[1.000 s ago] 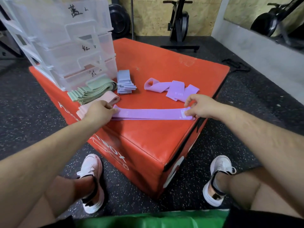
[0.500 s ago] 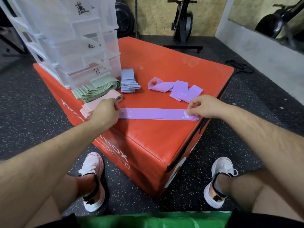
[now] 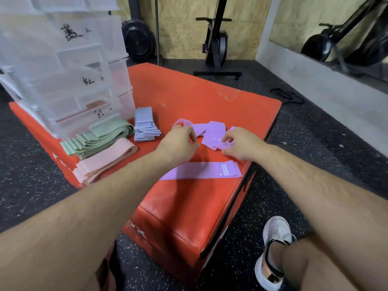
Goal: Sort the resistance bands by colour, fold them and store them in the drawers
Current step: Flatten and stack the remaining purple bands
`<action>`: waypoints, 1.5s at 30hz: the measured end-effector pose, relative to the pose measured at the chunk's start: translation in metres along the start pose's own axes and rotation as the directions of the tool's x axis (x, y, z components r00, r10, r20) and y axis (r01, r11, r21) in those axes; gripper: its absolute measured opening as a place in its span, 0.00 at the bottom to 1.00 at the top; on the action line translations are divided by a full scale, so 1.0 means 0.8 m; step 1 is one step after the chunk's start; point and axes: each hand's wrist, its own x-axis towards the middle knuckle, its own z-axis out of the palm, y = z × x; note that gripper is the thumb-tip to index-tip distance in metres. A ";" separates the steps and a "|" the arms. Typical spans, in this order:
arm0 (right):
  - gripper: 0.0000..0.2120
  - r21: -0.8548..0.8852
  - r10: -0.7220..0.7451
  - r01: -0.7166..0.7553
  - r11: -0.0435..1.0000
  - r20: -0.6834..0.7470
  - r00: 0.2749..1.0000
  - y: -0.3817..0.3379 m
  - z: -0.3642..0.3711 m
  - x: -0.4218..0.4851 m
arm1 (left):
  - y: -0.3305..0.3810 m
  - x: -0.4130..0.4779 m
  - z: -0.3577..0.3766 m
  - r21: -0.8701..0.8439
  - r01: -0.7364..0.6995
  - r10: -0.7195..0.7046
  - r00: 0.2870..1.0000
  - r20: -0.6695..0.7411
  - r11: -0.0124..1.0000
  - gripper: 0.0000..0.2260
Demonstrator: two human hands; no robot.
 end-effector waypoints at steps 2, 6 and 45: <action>0.11 -0.034 -0.018 0.017 0.999 -0.025 1.000 0.003 0.001 0.004 | 0.010 0.010 0.011 -0.015 -0.026 0.026 1.000 0.005 1.000 0.03; 0.13 0.051 -0.011 0.015 0.999 -0.086 0.996 -0.002 -0.013 0.005 | 0.020 0.024 0.017 -0.054 -0.024 0.024 1.000 -0.001 0.998 0.03; 0.08 0.200 -0.280 0.249 0.948 0.142 0.949 -0.127 -0.028 -0.012 | -0.039 -0.055 -0.133 -0.729 -0.014 -0.265 0.926 -0.267 0.685 0.06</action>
